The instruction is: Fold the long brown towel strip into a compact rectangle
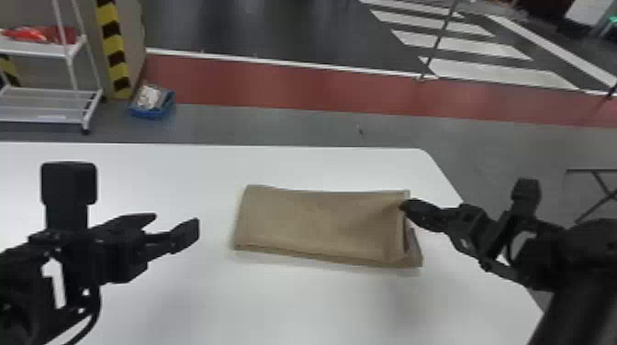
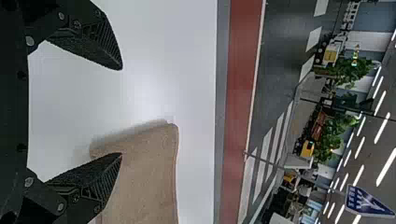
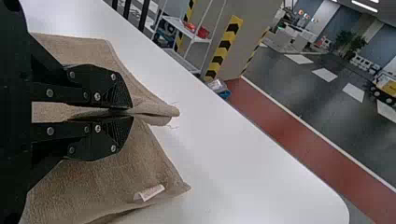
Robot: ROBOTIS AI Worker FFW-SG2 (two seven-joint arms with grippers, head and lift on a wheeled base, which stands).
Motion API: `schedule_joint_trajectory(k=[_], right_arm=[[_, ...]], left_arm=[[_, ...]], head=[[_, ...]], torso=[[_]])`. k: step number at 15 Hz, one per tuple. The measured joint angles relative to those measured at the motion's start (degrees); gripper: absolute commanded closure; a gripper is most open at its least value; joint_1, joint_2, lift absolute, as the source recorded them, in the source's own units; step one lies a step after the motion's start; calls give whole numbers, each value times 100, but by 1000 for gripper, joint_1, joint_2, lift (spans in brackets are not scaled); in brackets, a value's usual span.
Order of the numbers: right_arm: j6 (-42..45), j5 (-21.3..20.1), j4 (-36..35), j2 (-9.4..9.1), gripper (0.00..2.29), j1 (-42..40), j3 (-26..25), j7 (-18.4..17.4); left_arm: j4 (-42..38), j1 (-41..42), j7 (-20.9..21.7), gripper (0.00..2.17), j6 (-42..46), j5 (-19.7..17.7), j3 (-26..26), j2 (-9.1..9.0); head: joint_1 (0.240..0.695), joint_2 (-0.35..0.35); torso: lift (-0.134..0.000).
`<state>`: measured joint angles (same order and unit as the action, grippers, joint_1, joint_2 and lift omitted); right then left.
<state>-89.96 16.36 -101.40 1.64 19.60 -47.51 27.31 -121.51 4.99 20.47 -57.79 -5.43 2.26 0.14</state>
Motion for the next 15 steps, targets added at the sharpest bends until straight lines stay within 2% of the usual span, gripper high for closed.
schedule_joint_trajectory(k=[3,7,8,10,15], right_arm=[[0,-80,219,117,1021,-64,-39,-67],[0,48,-236,100,1021,-159,31,-145],[0,91,-392,156,1021,-242,-64,-141],[0,12,-163,396,1021,-383,-224,-161],[0,-17,118,344,1021,-448,-304,-158]], left_arm=[[12,2,-2,269,0,2,34,-6],[28,7,5,269,0,30,5,-3],[19,17,9,269,0,31,-15,6],[13,24,10,269,0,28,-22,25],[23,-1,18,272,0,42,70,9]], head=[[695,-306],[695,-302],[695,-308],[695,-349],[695,-350]], torso=[[-124],[-124],[-124],[-124],[-124]])
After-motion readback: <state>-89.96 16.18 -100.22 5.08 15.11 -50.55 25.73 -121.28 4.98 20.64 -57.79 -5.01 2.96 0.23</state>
